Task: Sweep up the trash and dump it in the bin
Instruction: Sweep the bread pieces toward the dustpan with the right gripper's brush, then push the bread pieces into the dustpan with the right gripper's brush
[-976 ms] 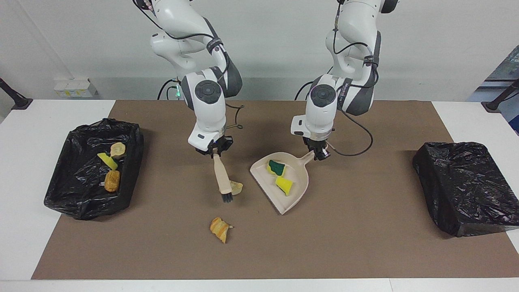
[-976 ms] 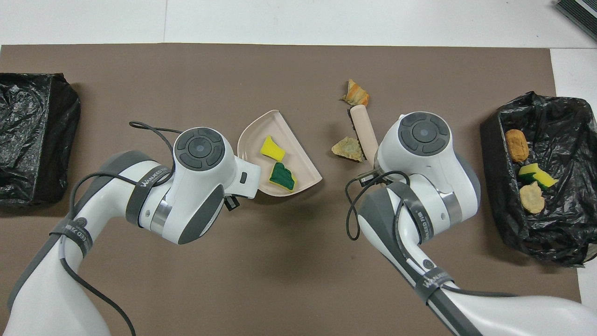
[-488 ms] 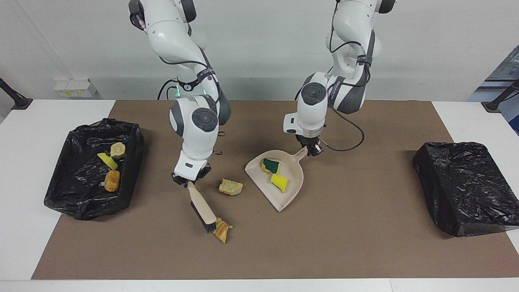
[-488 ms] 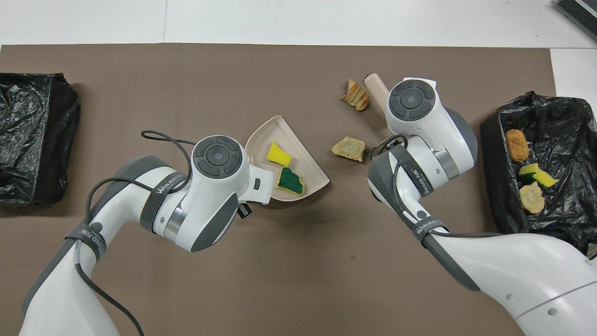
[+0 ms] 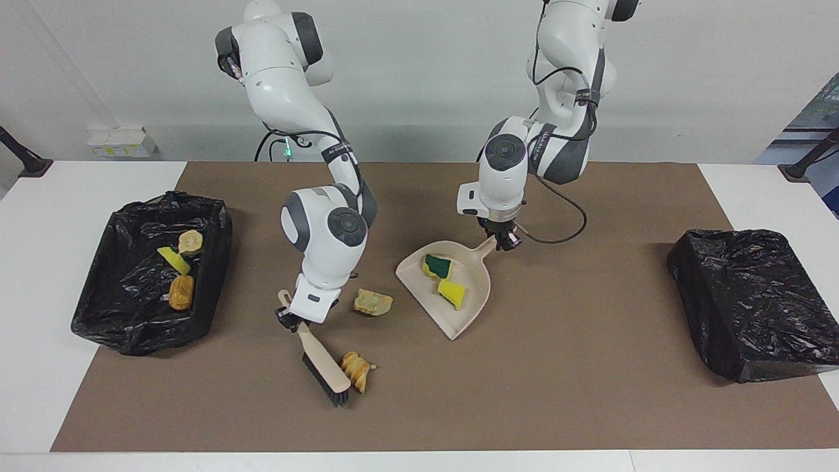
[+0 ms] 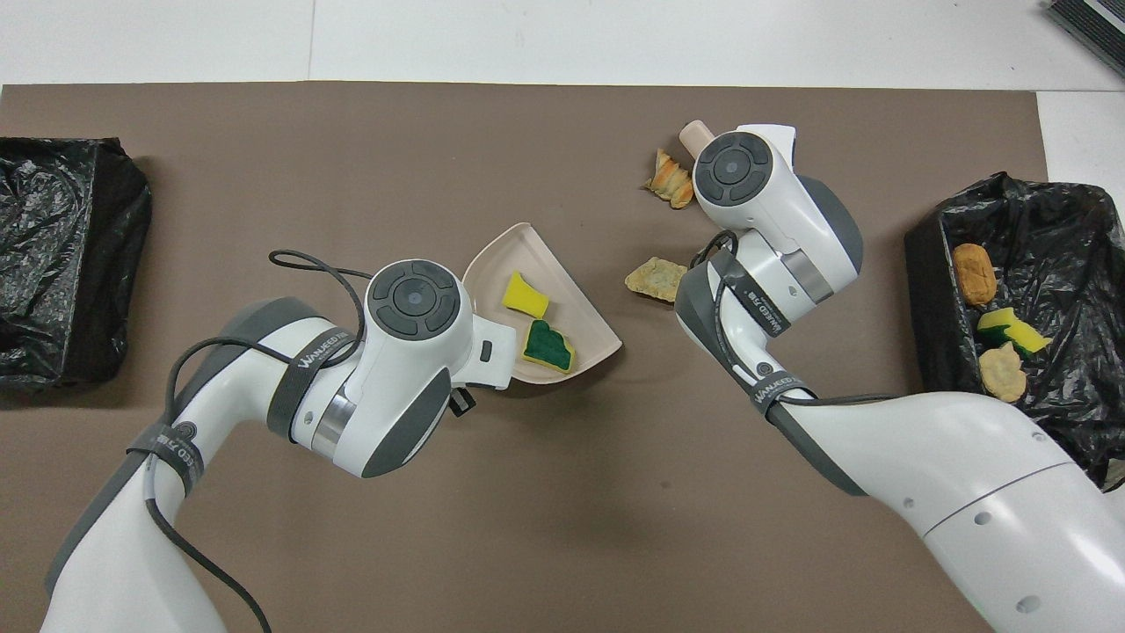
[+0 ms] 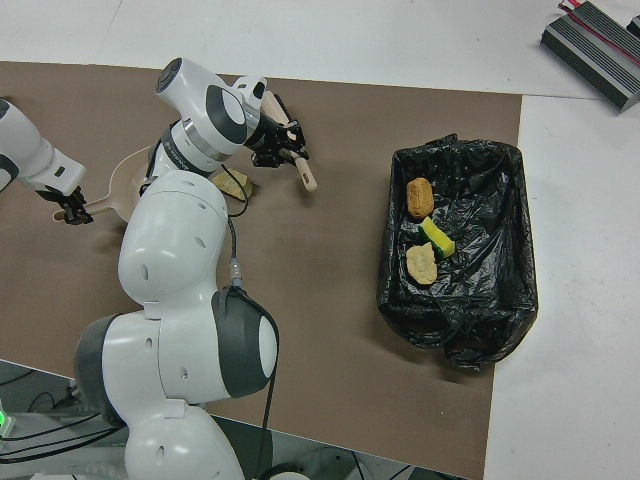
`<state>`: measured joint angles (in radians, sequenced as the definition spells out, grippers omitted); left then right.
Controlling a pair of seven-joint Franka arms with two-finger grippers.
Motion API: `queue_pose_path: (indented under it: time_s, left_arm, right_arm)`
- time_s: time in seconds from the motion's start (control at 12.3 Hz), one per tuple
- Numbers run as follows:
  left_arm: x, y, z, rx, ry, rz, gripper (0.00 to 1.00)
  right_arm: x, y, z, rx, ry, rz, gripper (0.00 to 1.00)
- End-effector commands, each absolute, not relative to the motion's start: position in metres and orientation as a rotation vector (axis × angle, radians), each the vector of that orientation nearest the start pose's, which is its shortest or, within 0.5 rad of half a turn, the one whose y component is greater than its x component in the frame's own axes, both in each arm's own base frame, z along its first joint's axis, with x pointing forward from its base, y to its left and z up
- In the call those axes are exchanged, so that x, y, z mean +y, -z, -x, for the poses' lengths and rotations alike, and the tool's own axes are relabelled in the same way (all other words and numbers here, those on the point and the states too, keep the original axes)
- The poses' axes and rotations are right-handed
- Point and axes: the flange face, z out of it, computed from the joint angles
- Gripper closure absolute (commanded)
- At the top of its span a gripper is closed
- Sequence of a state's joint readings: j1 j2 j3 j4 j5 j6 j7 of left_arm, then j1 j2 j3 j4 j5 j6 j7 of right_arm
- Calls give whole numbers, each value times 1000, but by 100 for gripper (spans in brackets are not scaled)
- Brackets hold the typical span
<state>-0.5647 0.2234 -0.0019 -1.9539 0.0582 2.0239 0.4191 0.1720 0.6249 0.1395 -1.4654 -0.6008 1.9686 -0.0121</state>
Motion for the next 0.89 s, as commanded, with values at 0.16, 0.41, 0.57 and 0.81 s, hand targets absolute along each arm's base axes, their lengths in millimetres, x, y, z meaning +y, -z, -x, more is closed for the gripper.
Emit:
queue_pose_path:
  time_s: [0.16, 0.41, 0.57, 0.81]
  left_arm:
    - [-306, -354, -482, 1482, -260, 2690, 100]
    - [-304, -353, -479, 1482, -270, 2689, 100]
    - [-301, -352, -480, 1481, -270, 2691, 100]
    - [-299, -350, -480, 1483, -273, 2690, 100]
  right_arm:
    - [211, -317, -650, -983, -290, 3392, 100]
    - [247, -312, -617, -820, -378, 3308, 100]
    - [277, -311, -596, -672, -448, 3200, 100]
    - [315, -315, -573, -635, -508, 3024, 100]
